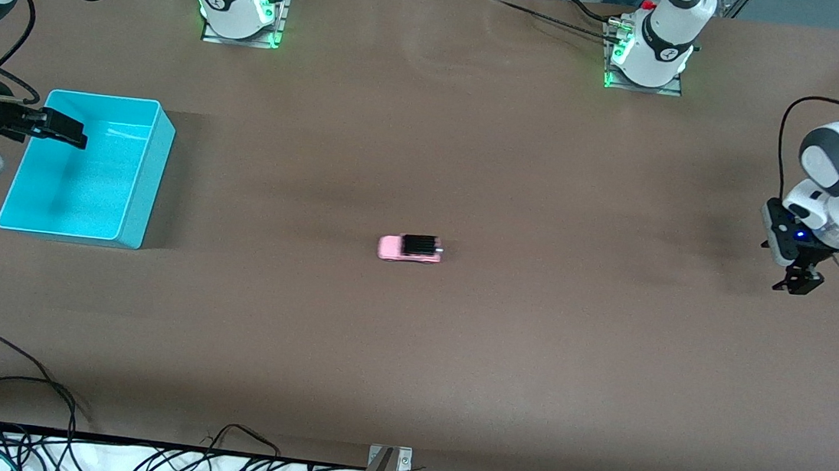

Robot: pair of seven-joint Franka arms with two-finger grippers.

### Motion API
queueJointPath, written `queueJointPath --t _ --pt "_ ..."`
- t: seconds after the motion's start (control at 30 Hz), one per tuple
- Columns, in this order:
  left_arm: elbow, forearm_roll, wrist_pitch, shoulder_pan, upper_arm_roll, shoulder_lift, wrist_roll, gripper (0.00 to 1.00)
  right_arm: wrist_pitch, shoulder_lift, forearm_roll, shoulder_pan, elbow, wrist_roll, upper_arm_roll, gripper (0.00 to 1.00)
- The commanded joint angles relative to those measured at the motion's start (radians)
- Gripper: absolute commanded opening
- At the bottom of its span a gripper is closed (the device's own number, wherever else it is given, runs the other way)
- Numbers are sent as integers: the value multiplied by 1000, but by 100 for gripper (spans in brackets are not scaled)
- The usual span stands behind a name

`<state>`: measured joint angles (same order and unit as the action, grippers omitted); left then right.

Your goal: Wind and store pink jeep toy

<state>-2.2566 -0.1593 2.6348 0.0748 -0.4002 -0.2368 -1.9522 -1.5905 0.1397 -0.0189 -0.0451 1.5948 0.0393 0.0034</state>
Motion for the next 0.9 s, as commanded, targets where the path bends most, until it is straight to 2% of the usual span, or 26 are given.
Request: queueJointPath --t 0.0,0.6,0.87 --pt "-24 -34 -29 -7 3 77 -30 100 -13 -8 -12 -6 13 -10 4 100" --pt "-49 -34 -102 -38 3 235 -30 100 -14 -5 -12 -6 11 -10 4 100" --pt "-46 -35 -108 -55 3 240 -33 100 -16 -5 -9 -6 11 -10 4 100"
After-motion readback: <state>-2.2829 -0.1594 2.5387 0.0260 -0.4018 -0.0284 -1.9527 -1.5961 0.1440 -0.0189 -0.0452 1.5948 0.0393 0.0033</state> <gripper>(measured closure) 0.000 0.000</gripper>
